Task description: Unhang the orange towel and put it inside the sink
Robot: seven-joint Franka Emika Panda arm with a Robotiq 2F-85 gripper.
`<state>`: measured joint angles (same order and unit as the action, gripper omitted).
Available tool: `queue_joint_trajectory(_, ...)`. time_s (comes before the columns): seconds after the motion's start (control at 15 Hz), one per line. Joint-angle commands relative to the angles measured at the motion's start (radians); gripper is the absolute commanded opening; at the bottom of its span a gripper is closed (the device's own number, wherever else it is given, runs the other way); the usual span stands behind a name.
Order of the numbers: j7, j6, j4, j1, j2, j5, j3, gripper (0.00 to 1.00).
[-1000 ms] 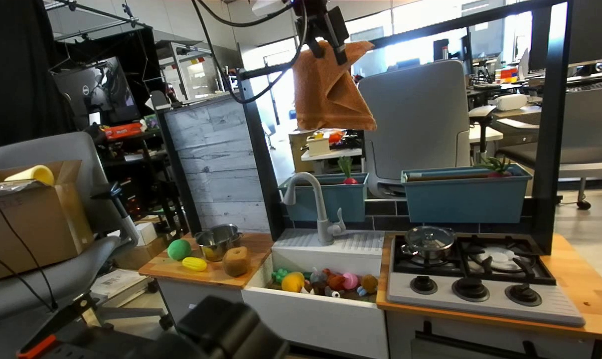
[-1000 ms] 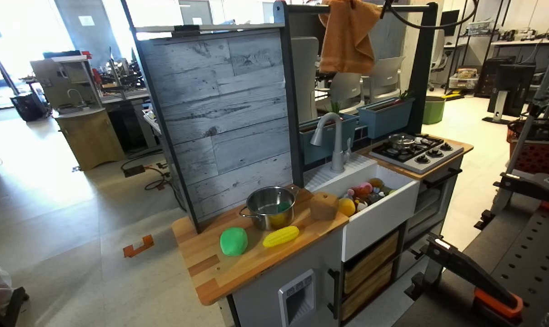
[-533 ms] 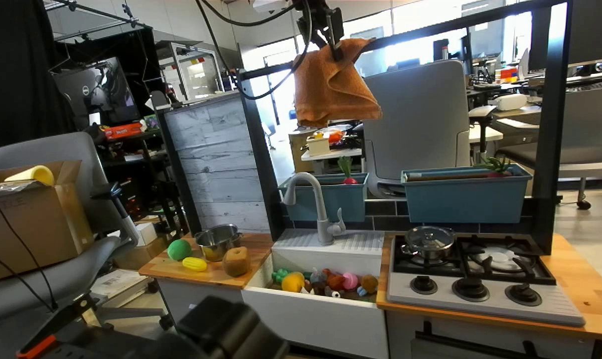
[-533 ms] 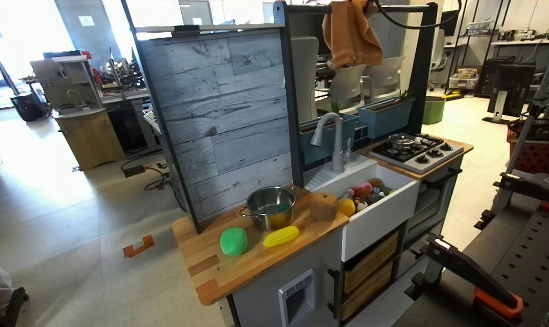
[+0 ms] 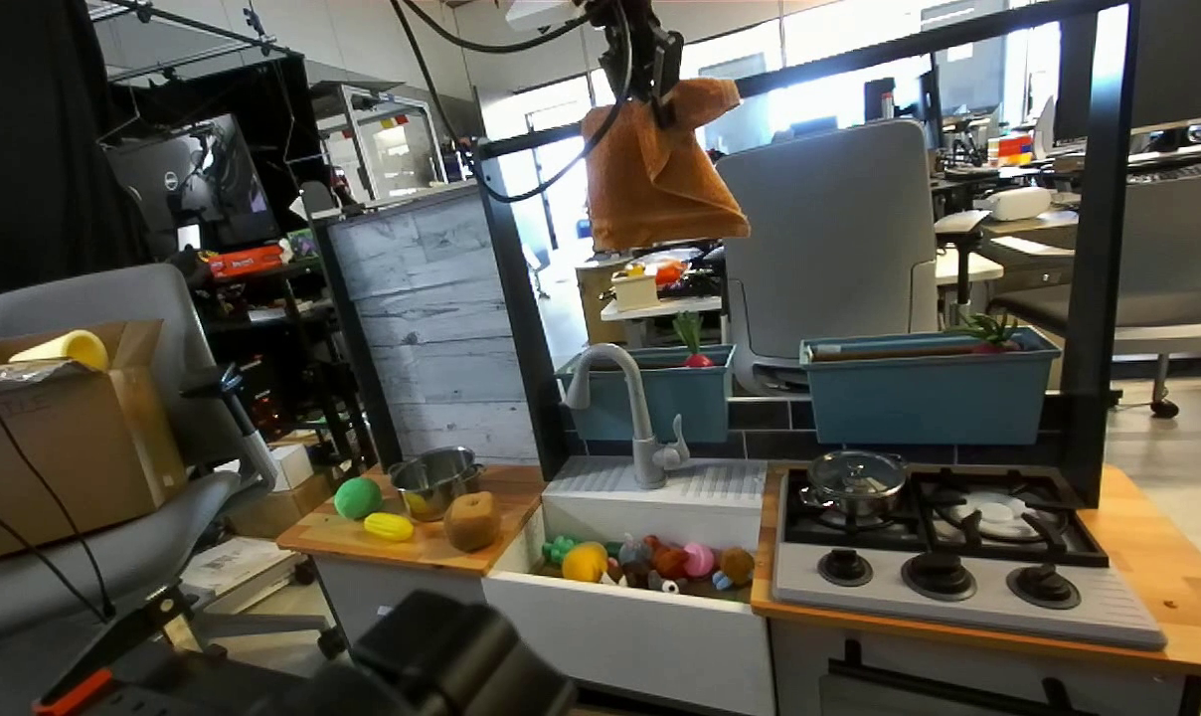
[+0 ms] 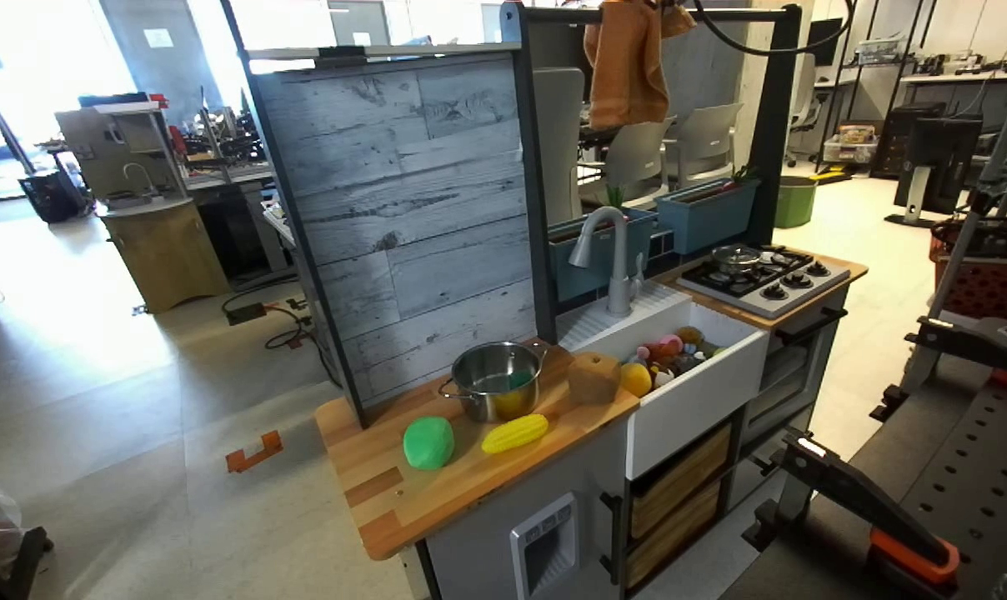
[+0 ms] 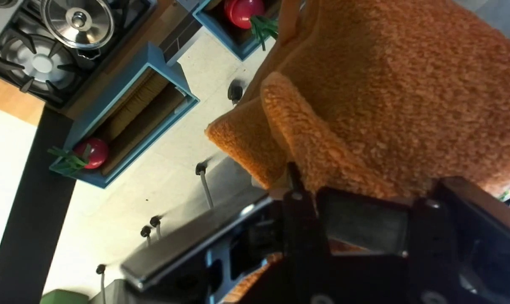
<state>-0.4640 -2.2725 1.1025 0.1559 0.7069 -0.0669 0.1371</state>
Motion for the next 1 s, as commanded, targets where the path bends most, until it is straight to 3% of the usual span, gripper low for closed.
queue_joint_trajectory(0.0, 0.119, -0.088, 0.181, -0.007, -0.110, -0.027, -0.060, 0.00)
queue_joint_trajectory(0.13, 0.193, -0.111, 0.298, -0.005, -0.165, -0.029, -0.092, 0.00)
queue_joint_trajectory(0.4, 0.238, -0.106, 0.492, -0.026, -0.225, -0.024, -0.072, 0.00)
queue_joint_trajectory(0.93, 0.206, -0.093, 0.650, -0.038, -0.189, 0.032, 0.003, 0.00)
